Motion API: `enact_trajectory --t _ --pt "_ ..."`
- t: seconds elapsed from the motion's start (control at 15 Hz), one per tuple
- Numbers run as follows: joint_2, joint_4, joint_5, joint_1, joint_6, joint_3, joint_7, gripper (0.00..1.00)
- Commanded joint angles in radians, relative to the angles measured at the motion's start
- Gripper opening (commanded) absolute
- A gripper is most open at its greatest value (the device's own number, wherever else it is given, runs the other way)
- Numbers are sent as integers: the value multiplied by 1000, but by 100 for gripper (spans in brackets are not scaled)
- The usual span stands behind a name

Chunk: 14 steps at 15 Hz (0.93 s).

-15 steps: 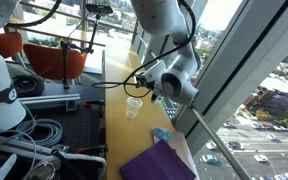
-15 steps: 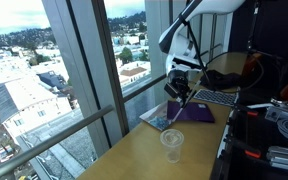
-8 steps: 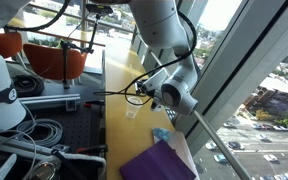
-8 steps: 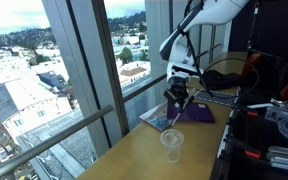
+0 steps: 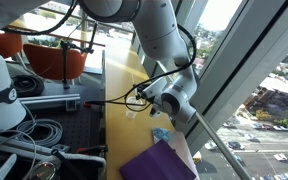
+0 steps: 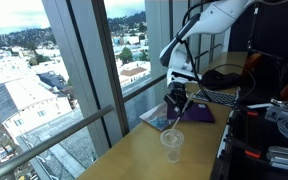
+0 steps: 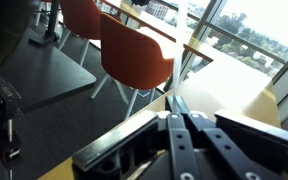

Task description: Lift the straw from the table and put it in the cup

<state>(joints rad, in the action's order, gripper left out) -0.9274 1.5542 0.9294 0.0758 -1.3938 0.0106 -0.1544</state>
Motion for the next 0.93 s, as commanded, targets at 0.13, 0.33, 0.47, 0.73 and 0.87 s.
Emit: enact_trajectory --t 0.13,0.33,0.47,0.73,0.87 --pt "-78 -77 21 10 45 8 -1 0" --pt "-112 -108 20 12 46 11 -4 0" --pt "-131 -130 21 13 47 14 -5 0" --pt "-166 -174 19 15 50 19 -6 0" --pt "-182 -194 19 18 53 21 -8 0"
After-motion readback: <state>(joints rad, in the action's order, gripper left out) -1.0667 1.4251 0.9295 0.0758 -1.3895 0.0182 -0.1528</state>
